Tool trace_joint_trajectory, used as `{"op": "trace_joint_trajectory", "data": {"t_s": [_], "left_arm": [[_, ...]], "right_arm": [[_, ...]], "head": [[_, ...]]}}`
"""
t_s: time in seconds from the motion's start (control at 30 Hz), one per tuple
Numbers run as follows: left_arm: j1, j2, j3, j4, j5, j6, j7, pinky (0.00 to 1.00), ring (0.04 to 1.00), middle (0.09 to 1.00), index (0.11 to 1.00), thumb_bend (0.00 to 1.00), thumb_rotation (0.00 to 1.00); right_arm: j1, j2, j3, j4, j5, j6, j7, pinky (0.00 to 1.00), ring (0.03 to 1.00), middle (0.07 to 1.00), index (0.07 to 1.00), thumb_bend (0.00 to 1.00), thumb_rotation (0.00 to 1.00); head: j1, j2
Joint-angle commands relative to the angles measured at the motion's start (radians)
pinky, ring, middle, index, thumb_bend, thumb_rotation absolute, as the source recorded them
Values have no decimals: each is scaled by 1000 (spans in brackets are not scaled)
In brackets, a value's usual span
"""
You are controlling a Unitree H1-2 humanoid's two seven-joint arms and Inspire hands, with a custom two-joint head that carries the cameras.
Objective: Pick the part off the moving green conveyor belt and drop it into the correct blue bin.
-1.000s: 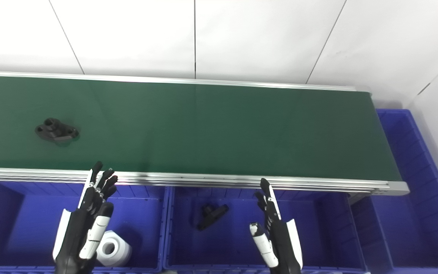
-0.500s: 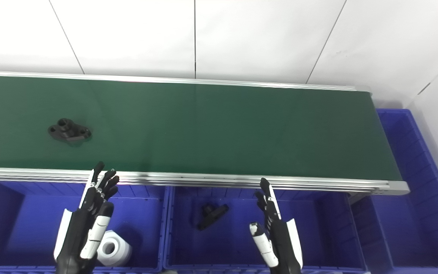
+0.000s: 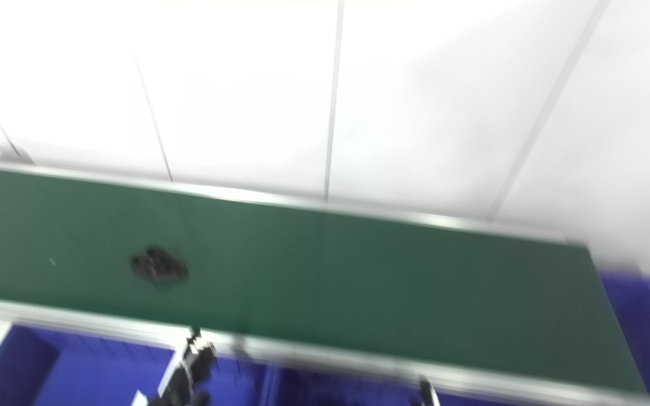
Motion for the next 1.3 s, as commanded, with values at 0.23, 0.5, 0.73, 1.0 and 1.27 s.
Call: {"op": "trace_joint_trajectory", "data": {"t_s": [0.23, 0.5, 0.73, 1.0, 1.27], "left_arm": [[-29, -41, -26, 29, 8, -68, 19, 846, 879, 907, 915, 472, 829], [-26, -66, -40, 12, 28, -59, 41, 786, 854, 887, 896, 479, 804], [-15, -58, -35, -21, 21, -42, 38, 777, 853, 883, 901, 483, 775], [-23, -15, -9, -73, -33, -4, 6, 831, 867, 894, 944, 486, 765], [-20, 14, 0, -113, -46, 32, -10, 884, 896, 923, 1000, 476, 862]], "right_arm": [[-32, -27, -27, 33, 37, -61, 21, 972, 965, 1000, 1000, 828, 955], [-27, -46, -43, -3, 54, -36, 45, 988, 981, 1000, 1000, 828, 911], [-29, -35, -72, -69, -149, -79, -31, 994, 1000, 1000, 1000, 809, 839], [-124, 6, -86, -226, -416, 49, -42, 944, 985, 994, 974, 848, 580], [-302, 54, -37, -309, -643, 285, 53, 729, 897, 931, 897, 963, 526]], "head": [[38, -9], [60, 24], [29, 55], [-145, 118], [-187, 143]]}}
